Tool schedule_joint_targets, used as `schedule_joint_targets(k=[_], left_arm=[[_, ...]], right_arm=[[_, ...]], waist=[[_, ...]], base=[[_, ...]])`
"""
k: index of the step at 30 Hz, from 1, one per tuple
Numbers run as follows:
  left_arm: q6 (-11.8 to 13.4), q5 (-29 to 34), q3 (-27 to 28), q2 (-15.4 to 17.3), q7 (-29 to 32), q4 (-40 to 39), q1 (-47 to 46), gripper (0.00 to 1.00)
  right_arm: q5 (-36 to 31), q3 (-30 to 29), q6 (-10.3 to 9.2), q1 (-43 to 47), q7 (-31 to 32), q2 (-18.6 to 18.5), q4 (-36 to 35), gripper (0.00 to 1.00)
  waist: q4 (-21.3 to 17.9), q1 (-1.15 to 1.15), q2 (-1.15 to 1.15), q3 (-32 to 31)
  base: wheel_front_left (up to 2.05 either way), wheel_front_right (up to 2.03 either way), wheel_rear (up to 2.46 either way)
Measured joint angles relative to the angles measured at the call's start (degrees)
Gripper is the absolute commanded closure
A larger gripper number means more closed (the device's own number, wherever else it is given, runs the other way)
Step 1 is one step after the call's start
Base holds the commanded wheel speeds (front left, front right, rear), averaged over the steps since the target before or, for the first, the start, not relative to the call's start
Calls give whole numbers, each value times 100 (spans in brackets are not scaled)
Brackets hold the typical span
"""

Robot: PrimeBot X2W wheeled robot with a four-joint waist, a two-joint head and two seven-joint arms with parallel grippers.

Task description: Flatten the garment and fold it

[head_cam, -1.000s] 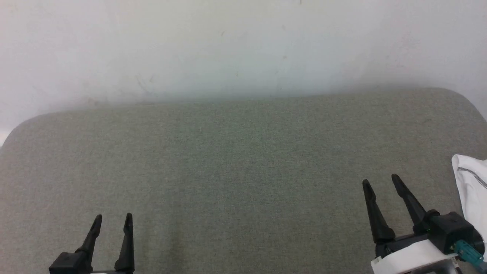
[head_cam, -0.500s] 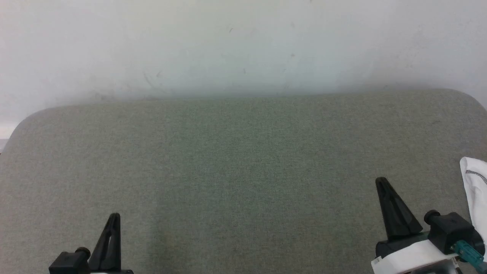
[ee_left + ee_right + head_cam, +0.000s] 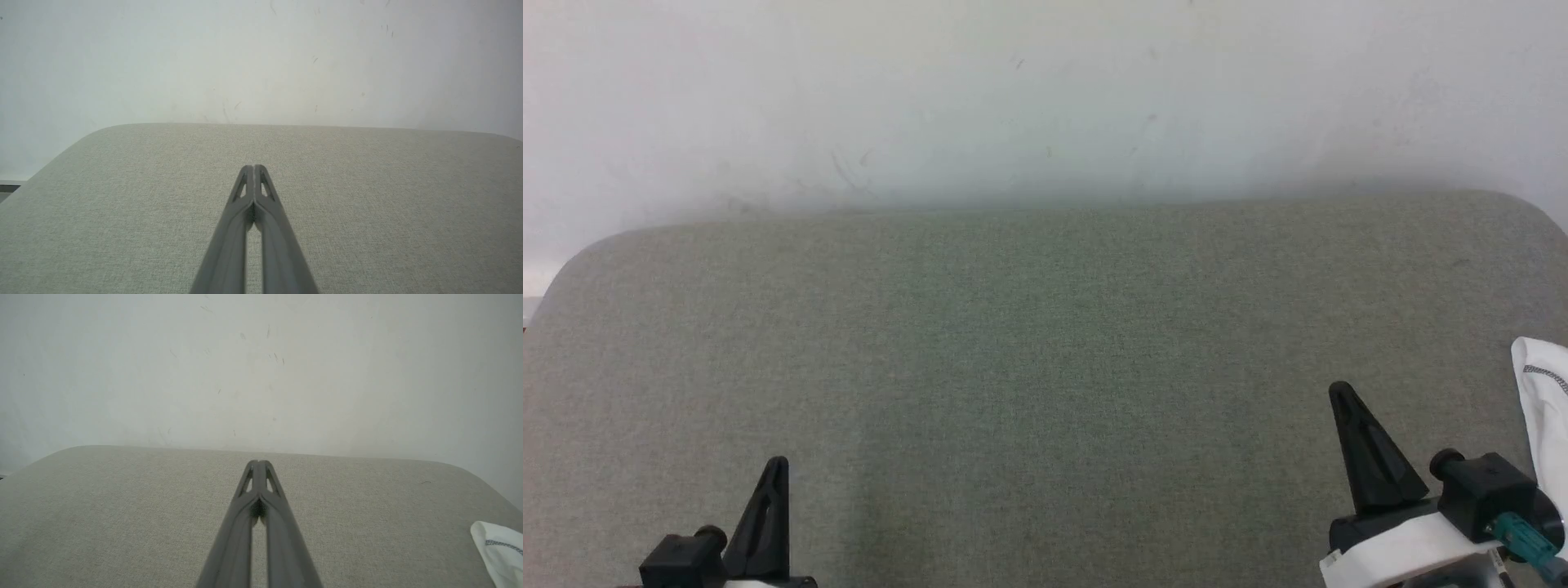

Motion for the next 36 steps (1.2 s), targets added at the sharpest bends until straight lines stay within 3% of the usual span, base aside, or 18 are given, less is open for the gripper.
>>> schedule_joint_targets(k=[36], left_arm=[[201,264,-168,-146,420,-133,-259,100]], right_arm=[[-294,-99,0,-152,299,70,82,100]], waist=[[24,0,0,18]], base=[[0,0,0]])
